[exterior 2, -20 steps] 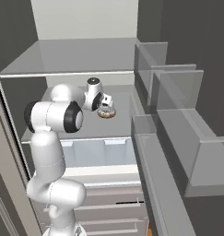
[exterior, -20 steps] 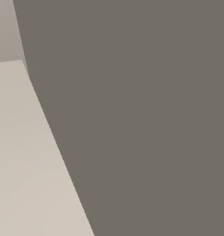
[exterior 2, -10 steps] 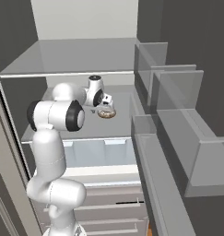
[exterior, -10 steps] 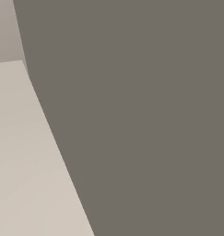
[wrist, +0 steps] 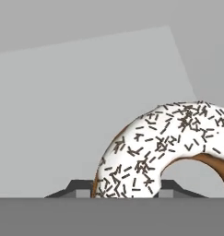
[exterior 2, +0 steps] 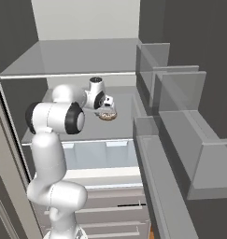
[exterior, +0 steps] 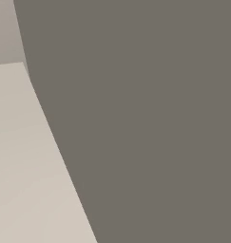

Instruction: Take the donuts from the fridge and place them on the empty tray on the dining counter.

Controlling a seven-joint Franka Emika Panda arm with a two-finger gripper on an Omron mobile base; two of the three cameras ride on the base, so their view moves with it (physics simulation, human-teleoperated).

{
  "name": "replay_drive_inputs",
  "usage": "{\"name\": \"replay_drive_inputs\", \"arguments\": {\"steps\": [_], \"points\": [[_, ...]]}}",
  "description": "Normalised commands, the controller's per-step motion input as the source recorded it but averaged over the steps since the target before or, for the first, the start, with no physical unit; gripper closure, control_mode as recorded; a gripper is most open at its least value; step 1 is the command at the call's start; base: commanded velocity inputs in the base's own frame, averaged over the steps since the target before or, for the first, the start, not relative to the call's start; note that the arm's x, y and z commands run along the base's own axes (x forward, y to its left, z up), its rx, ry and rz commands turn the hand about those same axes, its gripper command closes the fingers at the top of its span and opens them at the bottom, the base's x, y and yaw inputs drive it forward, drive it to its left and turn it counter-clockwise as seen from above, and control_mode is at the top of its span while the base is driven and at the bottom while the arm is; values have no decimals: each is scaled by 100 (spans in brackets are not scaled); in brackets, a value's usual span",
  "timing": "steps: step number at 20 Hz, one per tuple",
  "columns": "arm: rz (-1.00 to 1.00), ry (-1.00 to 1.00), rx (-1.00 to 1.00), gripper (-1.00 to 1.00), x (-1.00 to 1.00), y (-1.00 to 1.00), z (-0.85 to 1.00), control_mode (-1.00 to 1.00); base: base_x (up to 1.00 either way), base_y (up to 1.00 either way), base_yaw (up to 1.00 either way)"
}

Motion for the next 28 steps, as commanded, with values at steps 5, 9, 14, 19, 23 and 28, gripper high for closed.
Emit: {"name": "replay_drive_inputs", "arguments": {"steps": [5, 9, 14, 19, 23, 28], "points": [[0, -2, 0, 100, -51, -2, -5, -100, 0, 0, 0], [1, -5, 3, 100, -56, -7, -6, -100, 0, 0, 0], [2, -13, 2, 100, -59, -4, 6, -100, 0, 0, 0], [3, -21, 0, 100, -53, 0, 31, -100, 0, 0, 0], [1, -8, 0, 100, -45, 0, 56, -100, 0, 0, 0], [0, 6, 0, 100, -60, 0, 80, -100, 0, 0, 0]]}}
